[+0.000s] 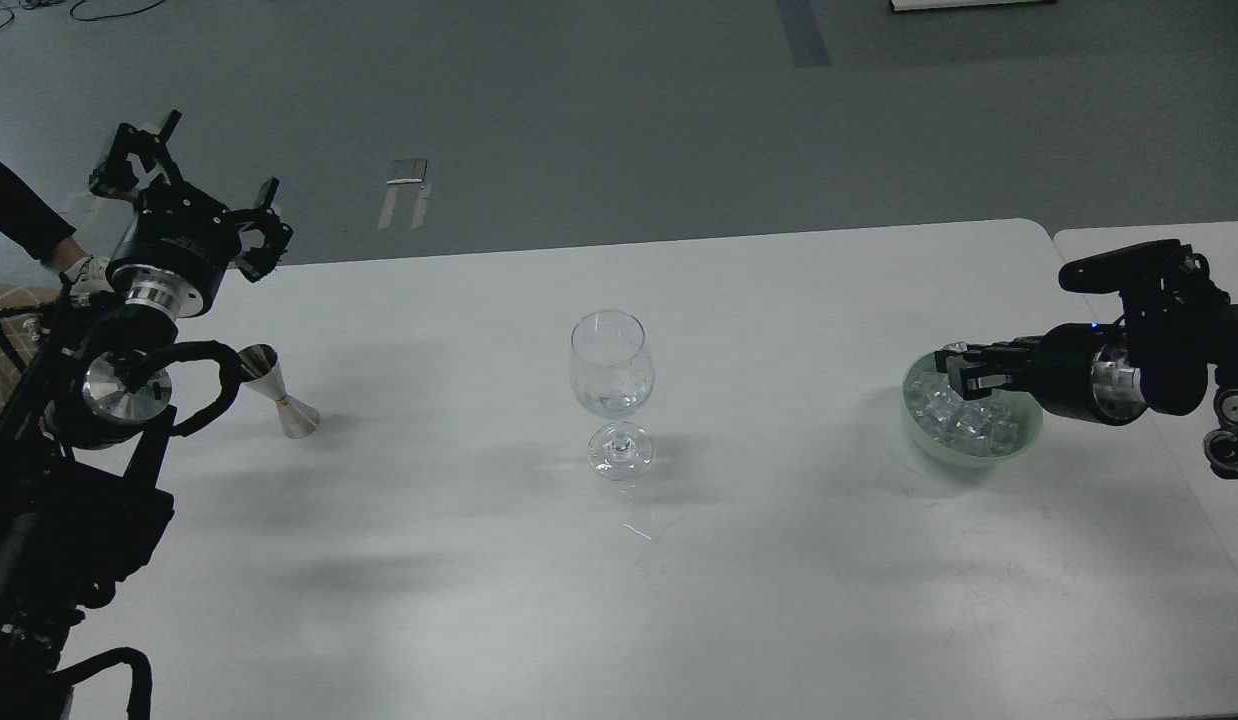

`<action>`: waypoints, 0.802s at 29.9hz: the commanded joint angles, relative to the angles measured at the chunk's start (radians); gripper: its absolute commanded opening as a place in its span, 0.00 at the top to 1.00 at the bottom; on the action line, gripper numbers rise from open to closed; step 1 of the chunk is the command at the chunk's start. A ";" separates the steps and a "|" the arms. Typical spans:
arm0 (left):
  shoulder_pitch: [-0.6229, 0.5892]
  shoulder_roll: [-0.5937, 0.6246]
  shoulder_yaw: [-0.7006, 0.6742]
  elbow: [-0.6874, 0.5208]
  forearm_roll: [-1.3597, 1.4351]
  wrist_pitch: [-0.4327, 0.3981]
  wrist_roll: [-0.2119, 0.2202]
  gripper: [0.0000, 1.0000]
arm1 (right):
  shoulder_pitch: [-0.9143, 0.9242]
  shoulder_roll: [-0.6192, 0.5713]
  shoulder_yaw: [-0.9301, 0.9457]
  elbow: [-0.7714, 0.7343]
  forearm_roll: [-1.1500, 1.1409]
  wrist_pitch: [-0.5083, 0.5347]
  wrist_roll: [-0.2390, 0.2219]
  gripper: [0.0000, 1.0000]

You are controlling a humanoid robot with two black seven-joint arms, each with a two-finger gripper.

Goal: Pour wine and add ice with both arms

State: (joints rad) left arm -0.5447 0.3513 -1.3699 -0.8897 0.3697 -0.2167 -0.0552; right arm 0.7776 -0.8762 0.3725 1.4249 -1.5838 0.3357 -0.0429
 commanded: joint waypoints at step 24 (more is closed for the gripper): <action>-0.001 0.005 -0.012 0.000 0.000 -0.001 0.002 0.00 | 0.086 0.365 0.256 0.201 0.024 0.003 -0.005 1.00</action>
State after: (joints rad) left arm -0.5478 0.3553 -1.3793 -0.8897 0.3697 -0.2156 -0.0528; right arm 0.8627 -0.5549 0.6330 1.6284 -1.5601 0.3391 -0.0447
